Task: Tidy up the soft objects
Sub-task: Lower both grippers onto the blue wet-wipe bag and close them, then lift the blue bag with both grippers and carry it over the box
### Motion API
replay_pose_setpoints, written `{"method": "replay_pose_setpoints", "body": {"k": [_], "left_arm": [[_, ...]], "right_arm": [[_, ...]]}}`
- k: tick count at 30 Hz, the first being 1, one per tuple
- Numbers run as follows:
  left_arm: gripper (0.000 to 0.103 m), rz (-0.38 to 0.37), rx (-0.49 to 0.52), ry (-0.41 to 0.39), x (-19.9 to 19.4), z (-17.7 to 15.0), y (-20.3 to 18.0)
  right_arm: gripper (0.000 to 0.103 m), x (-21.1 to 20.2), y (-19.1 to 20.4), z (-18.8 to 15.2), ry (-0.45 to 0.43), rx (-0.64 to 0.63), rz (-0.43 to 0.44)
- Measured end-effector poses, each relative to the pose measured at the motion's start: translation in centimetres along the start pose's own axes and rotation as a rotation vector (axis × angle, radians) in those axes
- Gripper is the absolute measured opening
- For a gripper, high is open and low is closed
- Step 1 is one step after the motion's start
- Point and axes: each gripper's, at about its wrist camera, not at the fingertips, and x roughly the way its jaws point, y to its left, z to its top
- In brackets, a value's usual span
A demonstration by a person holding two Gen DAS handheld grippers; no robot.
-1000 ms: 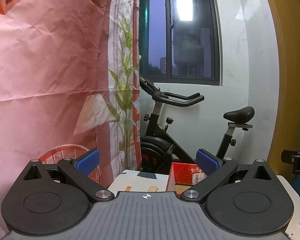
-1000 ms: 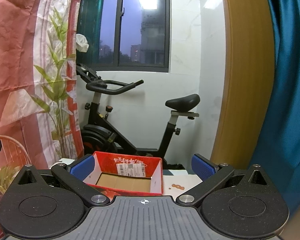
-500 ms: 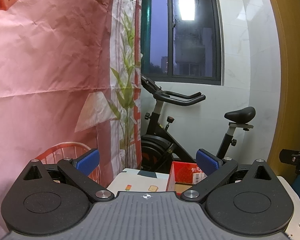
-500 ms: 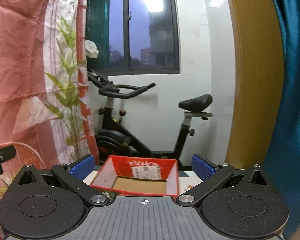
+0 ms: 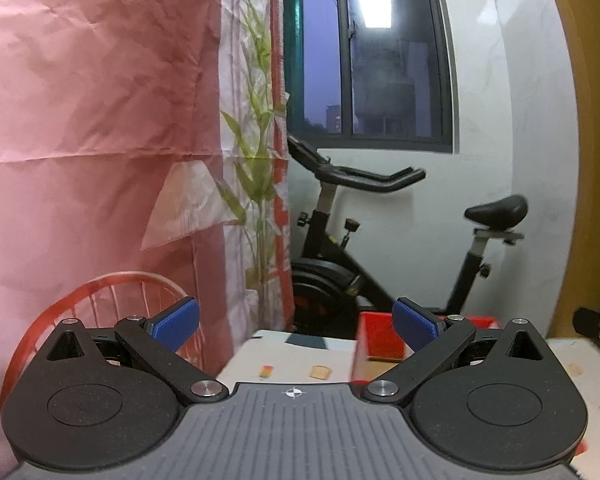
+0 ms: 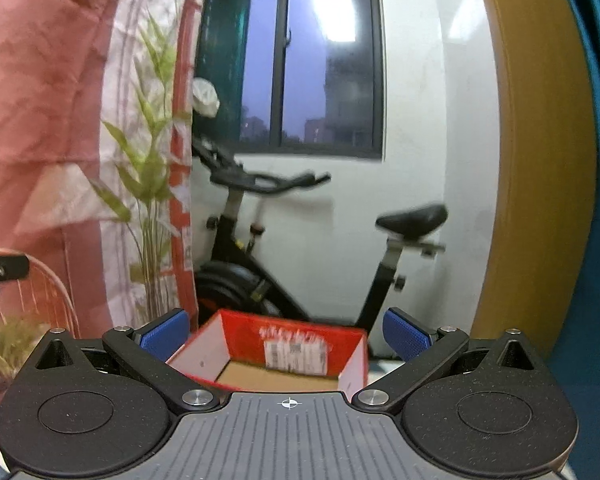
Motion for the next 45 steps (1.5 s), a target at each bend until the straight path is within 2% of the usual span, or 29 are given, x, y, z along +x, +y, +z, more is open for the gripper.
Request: {"method": "replay_pose_setpoints", "body": {"k": [3, 6, 9, 11, 12, 14, 18, 21, 25, 28, 35, 41, 43, 45], "left_arm": [[0.103, 0.007, 0.023, 0.035, 2.3, -1.1, -0.1], [0.102, -0.012, 0.005, 0.118, 4.9, -3.1, -0.4], [0.087, -0.047, 0.005, 0.194, 7.7, -5.3, -0.9], [0.077, -0.051, 0.007, 0.253, 9.5, -6.4, -1.2], [0.075, -0.057, 0.0, 0.273, 10.2, -6.9, -1.0], [0.067, -0.088, -0.03, 0.315, 11.4, -7.8, -1.0], [0.064, -0.187, -0.072, 0.389, 13.1, -9.6, -1.5], [0.053, -0.26, -0.117, 0.448, 14.0, -12.0, -1.9], [0.052, -0.372, -0.161, 0.512, 15.1, -14.7, -2.8], [0.052, -0.416, -0.191, 0.534, 15.7, -15.7, -3.2], [0.052, -0.47, -0.277, 0.584, 17.1, -15.6, -4.1], [0.052, -0.486, -0.322, 0.632, 19.5, -14.9, -4.9], [0.052, -0.496, -0.328, 0.633, 20.1, -15.0, -5.2], [0.052, -0.493, -0.351, 0.648, 20.7, -15.7, -5.3]], "right_arm": [[0.103, 2.6, -1.2, -2.7, 0.028, 0.073, 0.026], [0.103, 5.5, -2.0, -5.9, 0.107, 0.107, 0.045], [0.103, 7.4, -1.9, -8.6, 0.208, 0.073, 0.091], [0.103, 8.4, -1.2, -10.0, 0.259, 0.035, 0.069], [0.103, 8.9, -0.9, -10.6, 0.281, 0.018, 0.063], [0.103, 9.6, -0.6, -11.6, 0.288, 0.017, 0.068], [0.103, 10.8, -1.0, -13.0, 0.319, 0.099, 0.127], [0.101, 11.3, -1.5, -14.5, 0.353, 0.138, 0.171], [0.093, 11.8, -1.7, -16.0, 0.381, 0.162, 0.196], [0.09, 11.6, -1.8, -16.3, 0.366, 0.177, 0.231], [0.082, 12.5, -2.5, -17.0, 0.394, 0.221, 0.269], [0.07, 13.2, -2.9, -17.1, 0.4, 0.228, 0.288], [0.062, 13.3, -2.8, -17.1, 0.402, 0.223, 0.298], [0.061, 13.4, -2.6, -17.0, 0.403, 0.201, 0.297]]}}
